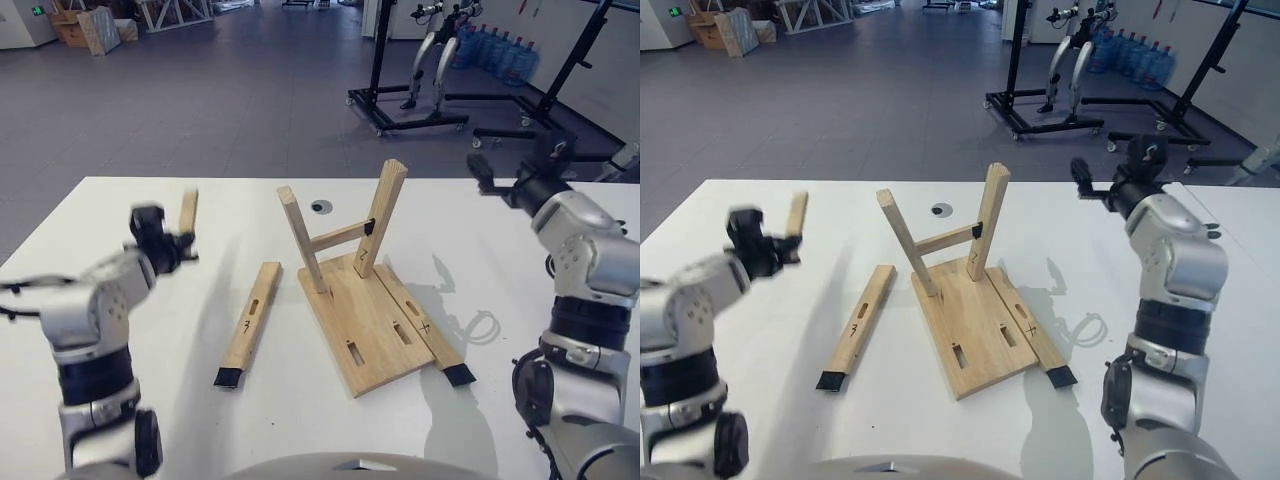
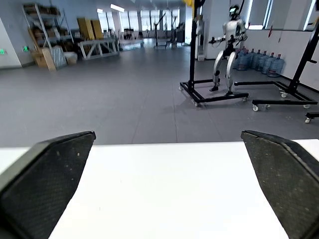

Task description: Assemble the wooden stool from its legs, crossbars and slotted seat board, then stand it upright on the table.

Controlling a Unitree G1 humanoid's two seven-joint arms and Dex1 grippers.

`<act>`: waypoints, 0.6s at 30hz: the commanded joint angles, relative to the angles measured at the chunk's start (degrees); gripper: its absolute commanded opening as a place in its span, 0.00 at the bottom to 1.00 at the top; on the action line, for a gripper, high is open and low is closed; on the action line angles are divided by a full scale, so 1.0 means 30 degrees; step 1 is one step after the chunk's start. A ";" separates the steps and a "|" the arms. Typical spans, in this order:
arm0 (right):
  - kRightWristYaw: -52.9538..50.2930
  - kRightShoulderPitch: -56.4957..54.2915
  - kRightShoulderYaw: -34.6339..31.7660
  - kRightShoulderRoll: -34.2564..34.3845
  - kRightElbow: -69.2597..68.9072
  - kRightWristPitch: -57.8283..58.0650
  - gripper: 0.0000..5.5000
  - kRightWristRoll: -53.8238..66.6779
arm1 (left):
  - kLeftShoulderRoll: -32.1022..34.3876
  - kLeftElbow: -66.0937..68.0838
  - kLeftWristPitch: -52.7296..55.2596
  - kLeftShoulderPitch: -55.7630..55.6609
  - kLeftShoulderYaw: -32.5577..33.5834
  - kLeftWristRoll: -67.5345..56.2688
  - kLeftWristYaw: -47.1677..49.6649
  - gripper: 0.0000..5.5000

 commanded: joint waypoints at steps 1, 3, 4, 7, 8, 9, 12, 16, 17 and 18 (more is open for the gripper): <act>-0.0102 -0.4176 -0.1501 -0.0391 0.1300 0.2026 0.98 0.2525 | 0.0927 -0.1361 -0.0546 -0.3686 -0.0238 -0.2237 -0.2179 0.23; -0.0030 -0.5574 -0.2207 0.0087 0.0844 0.4029 0.98 0.4600 | 0.0589 -0.2344 0.0027 -0.4219 -0.0349 -0.3816 -0.2923 0.23; -0.0099 -0.5919 -0.2539 0.0497 0.0259 0.5152 0.98 0.5763 | 0.0498 -0.2929 0.0293 -0.4035 -0.0369 -0.4419 -0.3068 0.23; -0.0838 -0.5971 -0.3537 0.2298 -0.2634 0.8463 0.98 0.9786 | 0.0361 -0.5132 0.1281 -0.3128 -0.0557 -0.5696 -0.2746 0.23; -0.1285 -0.5775 -0.3789 0.2780 -0.3470 0.9424 0.98 1.0875 | 0.0365 -0.5778 0.1624 -0.2940 -0.0554 -0.6003 -0.2517 0.23; -0.1948 -0.5511 -0.4192 0.3411 -0.4208 1.0386 0.98 1.2000 | 0.0141 -0.6393 0.2071 -0.2860 -0.0285 -0.6613 -0.2277 0.23; -0.4275 -0.4294 -0.4884 0.5677 -0.6294 1.1894 0.98 1.5107 | -0.0710 -0.7251 0.3332 -0.2895 0.0846 -0.8212 -0.1260 0.23; -0.7731 -0.2470 -0.4168 0.8215 -0.7469 1.1286 0.98 1.9044 | -0.1800 -0.6781 0.4067 -0.2608 0.1757 -0.9311 0.0054 0.23; -0.8419 -0.2040 -0.3587 0.8638 -0.7720 1.0897 0.98 1.9698 | -0.2069 -0.6479 0.3967 -0.2138 0.1968 -0.9473 0.0183 0.23; -0.9049 -0.1711 -0.3019 0.9059 -0.7793 1.0477 0.98 2.0206 | -0.2048 -0.6266 0.3718 -0.1339 0.2066 -0.9548 0.0022 0.23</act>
